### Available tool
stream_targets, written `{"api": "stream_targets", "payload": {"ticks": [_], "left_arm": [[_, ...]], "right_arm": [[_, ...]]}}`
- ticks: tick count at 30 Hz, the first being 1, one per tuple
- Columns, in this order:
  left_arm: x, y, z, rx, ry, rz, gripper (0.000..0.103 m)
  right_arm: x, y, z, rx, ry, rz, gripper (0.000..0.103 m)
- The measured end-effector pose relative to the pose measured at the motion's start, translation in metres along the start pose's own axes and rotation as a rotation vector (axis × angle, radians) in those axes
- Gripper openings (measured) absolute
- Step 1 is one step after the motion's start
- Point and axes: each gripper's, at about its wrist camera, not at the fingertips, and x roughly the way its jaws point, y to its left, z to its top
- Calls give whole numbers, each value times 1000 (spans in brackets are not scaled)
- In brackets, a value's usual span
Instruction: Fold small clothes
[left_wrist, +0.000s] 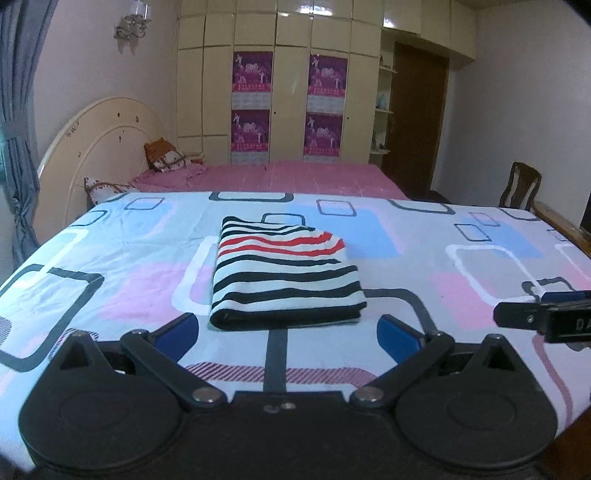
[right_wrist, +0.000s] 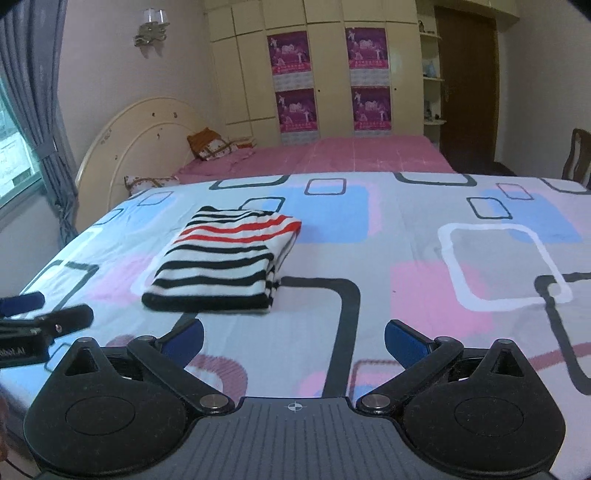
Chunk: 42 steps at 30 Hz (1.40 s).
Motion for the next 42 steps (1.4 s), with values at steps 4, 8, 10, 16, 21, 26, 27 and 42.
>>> {"api": "stream_targets", "payload": {"ticks": [4,8,10,16,21,26,27,42], "left_arm": [[-26,-8,-6,1,-16,-6,103],[-43,-13,-9,-3,-34,-11,103],[-50,-14,-10,-1,-47,-8,103],[-54,-15,-11,9,-58,-9,103],[-55,-14,-12,10,-59,-15,103],[-54,-14,-12,10,-66,-16,103],[-53,-14,-12,11,-66,-17,103],[-57,-13,-12,26,-73,-21,103]], "right_arm": [[-23,5,-10,-11,-13,4,103],[-43,11,-16,-22,-33,9,103],[-53,14,-18,-30,-47,14,103],[-61,18,-21,-25,-57,6,103],[-62,18,-21,-27,-67,5,103],[-64,19,-21,-31,-67,-2,103],[-65,19,-21,-30,-67,-2,103],[-67,17,-18,-22,-75,-4,103]]}}
